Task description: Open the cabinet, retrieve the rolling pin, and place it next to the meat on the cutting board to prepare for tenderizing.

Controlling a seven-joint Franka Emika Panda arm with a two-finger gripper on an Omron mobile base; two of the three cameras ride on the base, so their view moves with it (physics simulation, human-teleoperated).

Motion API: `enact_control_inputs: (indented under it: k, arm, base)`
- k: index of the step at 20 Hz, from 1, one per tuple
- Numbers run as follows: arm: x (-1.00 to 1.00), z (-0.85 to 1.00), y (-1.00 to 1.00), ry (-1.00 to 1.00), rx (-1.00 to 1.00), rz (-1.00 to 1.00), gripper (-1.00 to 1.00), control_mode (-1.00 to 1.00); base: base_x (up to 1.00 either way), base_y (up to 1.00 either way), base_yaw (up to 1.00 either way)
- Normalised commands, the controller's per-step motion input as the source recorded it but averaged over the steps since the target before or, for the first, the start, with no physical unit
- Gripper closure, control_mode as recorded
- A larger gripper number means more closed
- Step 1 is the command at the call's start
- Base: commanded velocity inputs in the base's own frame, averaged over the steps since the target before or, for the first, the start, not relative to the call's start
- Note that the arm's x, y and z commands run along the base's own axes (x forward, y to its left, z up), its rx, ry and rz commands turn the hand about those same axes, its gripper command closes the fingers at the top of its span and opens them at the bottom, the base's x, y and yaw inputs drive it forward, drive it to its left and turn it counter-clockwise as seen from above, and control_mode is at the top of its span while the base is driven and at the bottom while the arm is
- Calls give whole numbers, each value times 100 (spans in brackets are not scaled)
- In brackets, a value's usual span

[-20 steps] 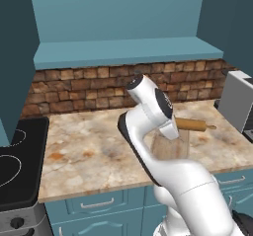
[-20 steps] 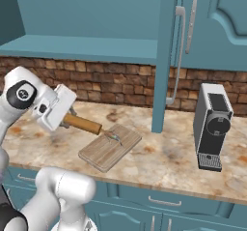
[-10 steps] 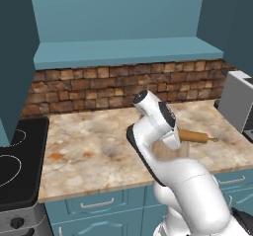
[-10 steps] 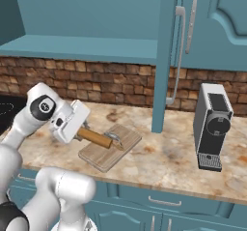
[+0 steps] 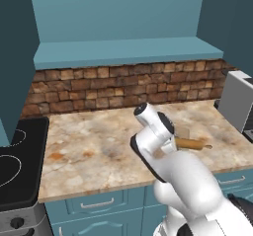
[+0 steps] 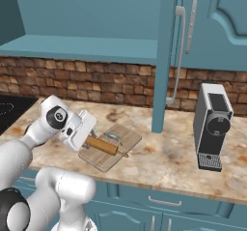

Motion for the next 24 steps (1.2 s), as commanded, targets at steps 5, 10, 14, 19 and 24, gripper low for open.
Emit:
enact_control_inputs:
  k: [5, 10, 14, 19, 24]
  arm:
    - [32, -41, 0, 0, 0, 0, 100, -100]
    - [30, -39, 0, 1, 0, 0, 100, -100]
    - [22, -23, 0, 0, 0, 0, 100, -100]
    - [25, -19, 0, 0, 0, 0, 100, -100]
    - [21, -22, 0, 0, 0, 0, 100, -100]
  base:
    - [0, 0, 0]
    - [0, 0, 0]
    - [0, 0, 0]
    - [0, 0, 0]
    - [0, 0, 0]
